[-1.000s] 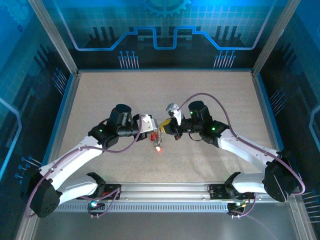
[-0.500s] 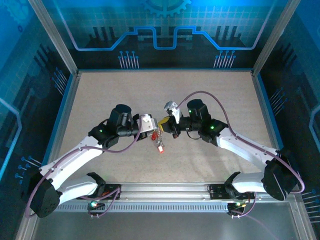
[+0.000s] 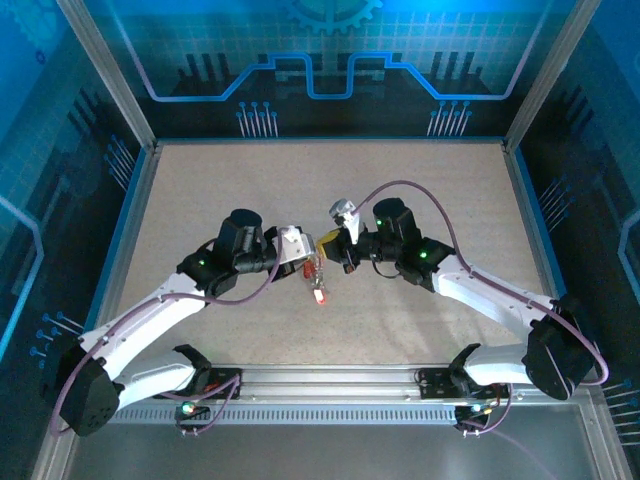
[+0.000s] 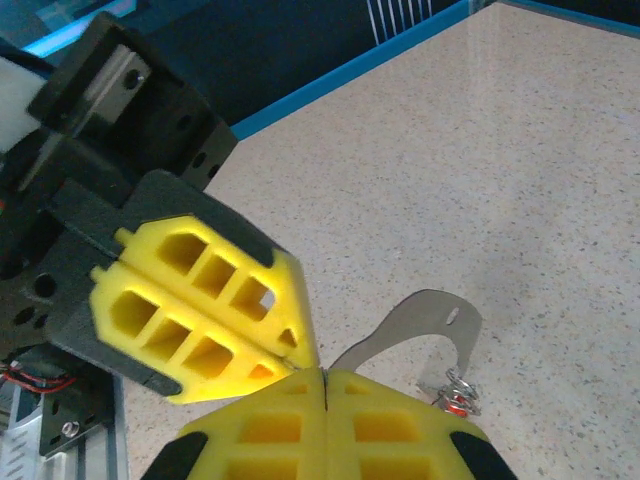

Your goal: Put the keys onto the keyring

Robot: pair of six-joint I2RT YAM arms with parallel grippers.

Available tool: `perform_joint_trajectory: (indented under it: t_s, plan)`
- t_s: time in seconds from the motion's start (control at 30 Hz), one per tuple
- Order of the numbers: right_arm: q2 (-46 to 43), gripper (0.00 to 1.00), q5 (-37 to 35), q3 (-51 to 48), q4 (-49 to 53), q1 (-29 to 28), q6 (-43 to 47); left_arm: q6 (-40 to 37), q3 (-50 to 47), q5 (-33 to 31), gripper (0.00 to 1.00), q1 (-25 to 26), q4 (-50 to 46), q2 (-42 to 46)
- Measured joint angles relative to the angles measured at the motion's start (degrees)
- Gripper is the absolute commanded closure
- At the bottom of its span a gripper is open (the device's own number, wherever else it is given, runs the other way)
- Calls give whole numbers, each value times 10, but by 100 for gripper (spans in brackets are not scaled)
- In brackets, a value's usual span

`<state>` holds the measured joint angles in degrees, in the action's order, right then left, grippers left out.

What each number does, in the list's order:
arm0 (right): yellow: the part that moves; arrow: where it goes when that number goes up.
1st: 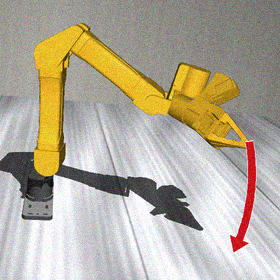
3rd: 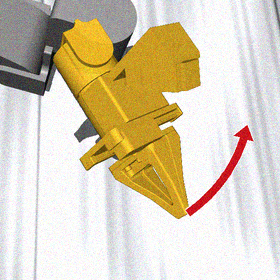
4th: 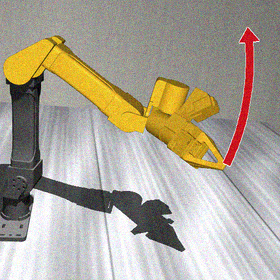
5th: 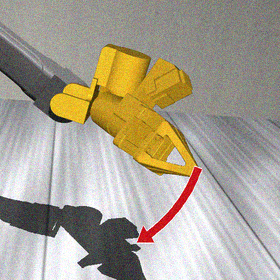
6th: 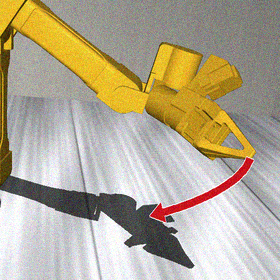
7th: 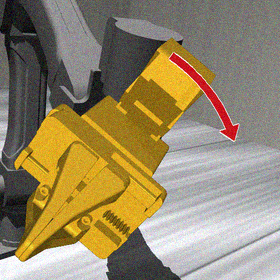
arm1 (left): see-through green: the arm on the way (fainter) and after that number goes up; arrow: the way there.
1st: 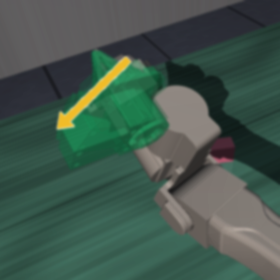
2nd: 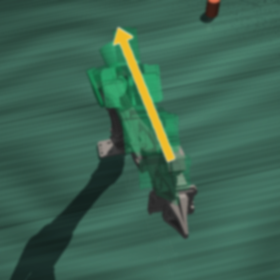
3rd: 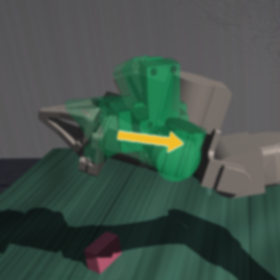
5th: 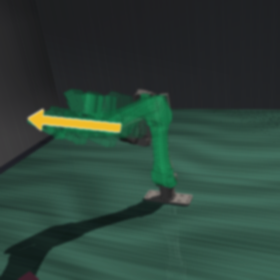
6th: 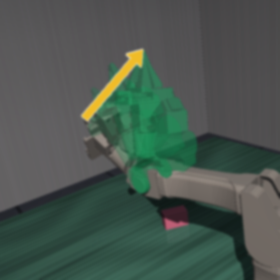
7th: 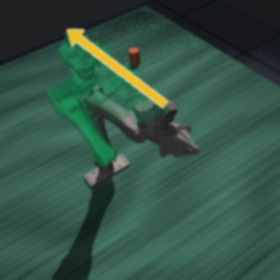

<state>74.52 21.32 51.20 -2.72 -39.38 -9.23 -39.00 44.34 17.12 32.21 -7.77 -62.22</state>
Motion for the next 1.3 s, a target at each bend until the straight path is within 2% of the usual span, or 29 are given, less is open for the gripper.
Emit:
perform_joint_trajectory:
  t_s: [0.57,0.83,1.13,1.2,1.3]
  plan:
    - [13,100,-7,7,9,0,-21,1,-25,0,100,0,36,13]
    - [16,81,2,7,11,5,-37,2,-42,0,100,0,66,24]
    - [13,69,20,6,10,27,-37,17,-61,11,100,0,120,22]
    - [5,65,23,5,13,31,-28,20,-65,18,100,0,133,19]
    - [-14,64,23,2,19,36,-1,25,-69,35,100,0,147,18]
